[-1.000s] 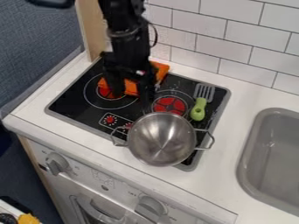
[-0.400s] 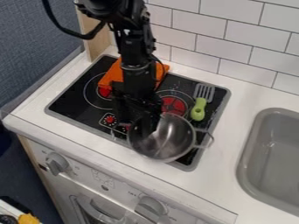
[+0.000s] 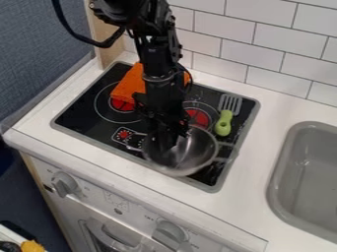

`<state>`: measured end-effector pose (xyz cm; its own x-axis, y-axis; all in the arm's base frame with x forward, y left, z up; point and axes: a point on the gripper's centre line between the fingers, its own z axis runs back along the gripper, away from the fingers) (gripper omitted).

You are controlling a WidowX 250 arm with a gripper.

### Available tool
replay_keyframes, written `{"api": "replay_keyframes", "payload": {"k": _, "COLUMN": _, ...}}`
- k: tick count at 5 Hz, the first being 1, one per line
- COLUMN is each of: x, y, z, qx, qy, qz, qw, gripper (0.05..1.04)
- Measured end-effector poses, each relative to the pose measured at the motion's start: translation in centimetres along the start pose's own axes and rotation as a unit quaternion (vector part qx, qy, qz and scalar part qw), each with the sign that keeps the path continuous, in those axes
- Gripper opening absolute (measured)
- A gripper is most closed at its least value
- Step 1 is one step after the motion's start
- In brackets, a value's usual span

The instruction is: Move the silver pot to the bottom left side of the burner

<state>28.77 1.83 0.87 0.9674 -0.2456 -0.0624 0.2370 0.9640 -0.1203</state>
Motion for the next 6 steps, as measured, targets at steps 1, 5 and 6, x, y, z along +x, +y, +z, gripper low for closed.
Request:
{"api": "replay_keyframes", "payload": {"k": 1, "x": 0.1, "y": -0.1, "z": 0.5, "qx": -0.002, "qy": -0.009, "qz": -0.005, "qw": 0.9999, "gripper": 0.212}}
{"api": "replay_keyframes", "payload": {"k": 5, "x": -4.0, "y": 12.1, "z": 7.7, "qx": 0.062, "qy": -0.096, "qz": 0.222, "qw": 0.9683, "gripper": 0.074}}
{"api": "replay_keyframes", "payload": {"k": 6, "x": -5.2, "y": 14.6, "z": 6.8, "qx": 0.053, "qy": -0.08, "qz": 0.251, "qw": 0.9633, "gripper": 0.073}}
